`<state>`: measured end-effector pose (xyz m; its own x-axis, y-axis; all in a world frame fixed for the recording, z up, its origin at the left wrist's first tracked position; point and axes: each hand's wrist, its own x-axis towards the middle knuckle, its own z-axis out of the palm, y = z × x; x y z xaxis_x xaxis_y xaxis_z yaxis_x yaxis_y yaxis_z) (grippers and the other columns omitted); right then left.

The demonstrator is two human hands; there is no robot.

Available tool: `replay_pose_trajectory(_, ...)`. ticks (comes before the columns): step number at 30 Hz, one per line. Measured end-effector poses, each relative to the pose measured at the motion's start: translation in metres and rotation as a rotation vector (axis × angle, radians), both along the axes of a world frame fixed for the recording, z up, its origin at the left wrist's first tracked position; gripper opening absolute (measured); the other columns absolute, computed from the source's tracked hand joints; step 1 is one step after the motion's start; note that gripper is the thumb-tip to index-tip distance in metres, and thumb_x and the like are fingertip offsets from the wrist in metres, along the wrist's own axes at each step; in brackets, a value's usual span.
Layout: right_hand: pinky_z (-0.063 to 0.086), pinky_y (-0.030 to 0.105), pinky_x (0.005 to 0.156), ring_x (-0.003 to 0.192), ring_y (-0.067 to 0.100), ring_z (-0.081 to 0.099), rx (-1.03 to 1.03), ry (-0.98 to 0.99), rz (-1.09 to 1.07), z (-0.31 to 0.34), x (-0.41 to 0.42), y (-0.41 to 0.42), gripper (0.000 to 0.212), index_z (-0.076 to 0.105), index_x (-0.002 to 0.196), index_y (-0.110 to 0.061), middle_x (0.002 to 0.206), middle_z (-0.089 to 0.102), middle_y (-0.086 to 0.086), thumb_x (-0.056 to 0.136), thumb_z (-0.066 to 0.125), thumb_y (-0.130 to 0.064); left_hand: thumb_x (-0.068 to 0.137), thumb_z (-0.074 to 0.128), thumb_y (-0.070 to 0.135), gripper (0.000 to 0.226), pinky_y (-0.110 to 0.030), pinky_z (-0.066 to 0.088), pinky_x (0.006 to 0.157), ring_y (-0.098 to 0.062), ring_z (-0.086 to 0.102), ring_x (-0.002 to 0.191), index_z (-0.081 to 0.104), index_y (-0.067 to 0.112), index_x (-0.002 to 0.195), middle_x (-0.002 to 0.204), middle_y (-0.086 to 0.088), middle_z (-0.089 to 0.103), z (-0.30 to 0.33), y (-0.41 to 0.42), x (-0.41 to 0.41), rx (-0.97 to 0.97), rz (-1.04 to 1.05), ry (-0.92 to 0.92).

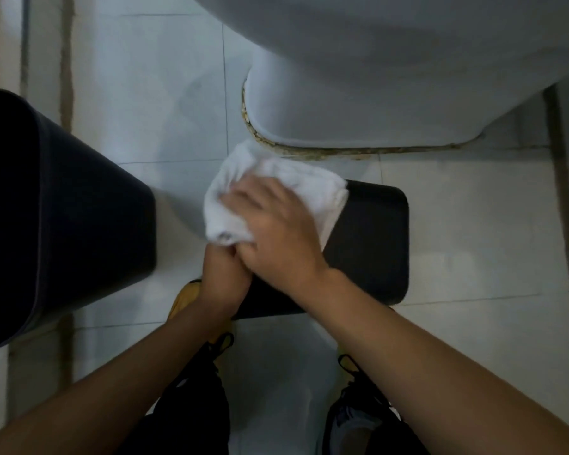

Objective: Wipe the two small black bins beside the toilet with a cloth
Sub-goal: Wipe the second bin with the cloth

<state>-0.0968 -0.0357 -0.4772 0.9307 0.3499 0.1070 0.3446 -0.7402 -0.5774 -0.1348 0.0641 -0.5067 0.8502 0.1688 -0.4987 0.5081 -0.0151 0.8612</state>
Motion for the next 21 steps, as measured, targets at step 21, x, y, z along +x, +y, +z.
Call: replay_pose_trajectory(21, 0.041, 0.039, 0.084, 0.094, 0.03, 0.058, -0.115, -0.128, -0.141, -0.013, -0.063, -0.038, 0.036, 0.072, 0.107, -0.009, 0.102, 0.069, 0.01, 0.078, 0.058, -0.026, 0.105, 0.03, 0.041, 0.044, -0.019, 0.056, 0.067, -0.009, 0.071, 0.078, 0.067, 0.018, 0.098, 0.088, 0.0, 0.076, 0.028, -0.003, 0.013, -0.118, -0.021, 0.247)
